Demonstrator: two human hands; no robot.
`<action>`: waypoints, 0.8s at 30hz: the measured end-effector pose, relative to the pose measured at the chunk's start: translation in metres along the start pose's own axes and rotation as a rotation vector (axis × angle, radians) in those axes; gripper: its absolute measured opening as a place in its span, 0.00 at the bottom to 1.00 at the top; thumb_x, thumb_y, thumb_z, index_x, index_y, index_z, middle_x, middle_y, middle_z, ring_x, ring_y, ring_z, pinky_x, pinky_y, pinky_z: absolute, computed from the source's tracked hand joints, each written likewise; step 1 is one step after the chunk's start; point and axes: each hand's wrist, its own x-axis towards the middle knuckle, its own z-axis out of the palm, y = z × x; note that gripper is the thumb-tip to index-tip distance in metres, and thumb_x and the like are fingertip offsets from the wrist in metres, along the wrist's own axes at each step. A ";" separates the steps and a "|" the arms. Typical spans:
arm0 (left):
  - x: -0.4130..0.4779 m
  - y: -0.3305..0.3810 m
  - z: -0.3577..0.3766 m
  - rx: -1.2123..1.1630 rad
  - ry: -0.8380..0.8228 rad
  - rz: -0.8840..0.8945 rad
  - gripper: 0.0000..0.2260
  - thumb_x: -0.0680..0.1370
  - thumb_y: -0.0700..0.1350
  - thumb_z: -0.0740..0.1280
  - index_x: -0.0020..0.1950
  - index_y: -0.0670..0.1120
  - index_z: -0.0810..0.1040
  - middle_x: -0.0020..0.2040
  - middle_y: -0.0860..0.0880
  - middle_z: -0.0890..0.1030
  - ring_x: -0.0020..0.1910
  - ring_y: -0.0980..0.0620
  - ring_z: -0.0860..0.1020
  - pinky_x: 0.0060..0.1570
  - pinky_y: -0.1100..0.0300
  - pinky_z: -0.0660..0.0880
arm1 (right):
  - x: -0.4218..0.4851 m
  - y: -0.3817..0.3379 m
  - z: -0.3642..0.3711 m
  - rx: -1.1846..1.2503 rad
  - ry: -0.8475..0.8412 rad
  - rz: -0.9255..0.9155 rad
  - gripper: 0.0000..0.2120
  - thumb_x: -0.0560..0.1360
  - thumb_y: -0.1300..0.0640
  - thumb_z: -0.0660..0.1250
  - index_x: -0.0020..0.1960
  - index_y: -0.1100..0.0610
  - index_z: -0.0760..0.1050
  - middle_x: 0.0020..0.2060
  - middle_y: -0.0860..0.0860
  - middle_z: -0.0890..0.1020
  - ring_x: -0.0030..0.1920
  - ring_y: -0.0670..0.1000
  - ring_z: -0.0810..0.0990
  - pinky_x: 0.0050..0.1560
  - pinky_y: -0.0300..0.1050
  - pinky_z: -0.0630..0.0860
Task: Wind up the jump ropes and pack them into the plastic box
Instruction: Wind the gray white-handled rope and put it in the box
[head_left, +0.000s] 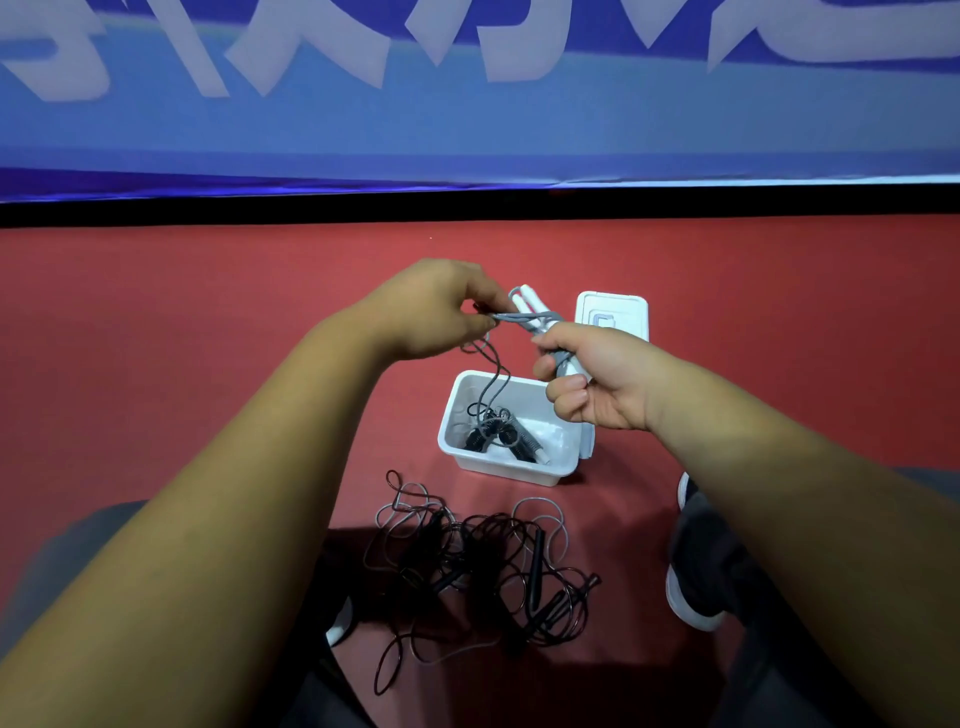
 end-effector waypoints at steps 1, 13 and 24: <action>-0.001 0.000 0.000 -0.032 -0.025 -0.031 0.12 0.79 0.42 0.73 0.58 0.57 0.86 0.49 0.57 0.83 0.50 0.58 0.80 0.55 0.60 0.75 | 0.000 -0.001 0.000 0.027 0.007 -0.021 0.06 0.81 0.57 0.66 0.50 0.50 0.68 0.34 0.47 0.72 0.25 0.44 0.57 0.25 0.36 0.54; 0.000 -0.002 0.029 -0.589 -0.185 -0.331 0.08 0.76 0.40 0.78 0.53 0.40 0.84 0.40 0.45 0.80 0.38 0.50 0.79 0.44 0.56 0.82 | -0.004 -0.005 0.004 0.075 0.003 -0.111 0.23 0.76 0.31 0.71 0.45 0.51 0.72 0.33 0.47 0.70 0.24 0.45 0.55 0.22 0.36 0.53; 0.002 -0.001 0.040 -1.122 -0.138 -0.282 0.04 0.83 0.39 0.66 0.54 0.43 0.81 0.54 0.43 0.86 0.55 0.48 0.84 0.57 0.57 0.82 | 0.003 -0.008 -0.004 0.168 0.068 -0.148 0.16 0.78 0.40 0.67 0.49 0.53 0.70 0.33 0.48 0.71 0.23 0.45 0.56 0.20 0.37 0.55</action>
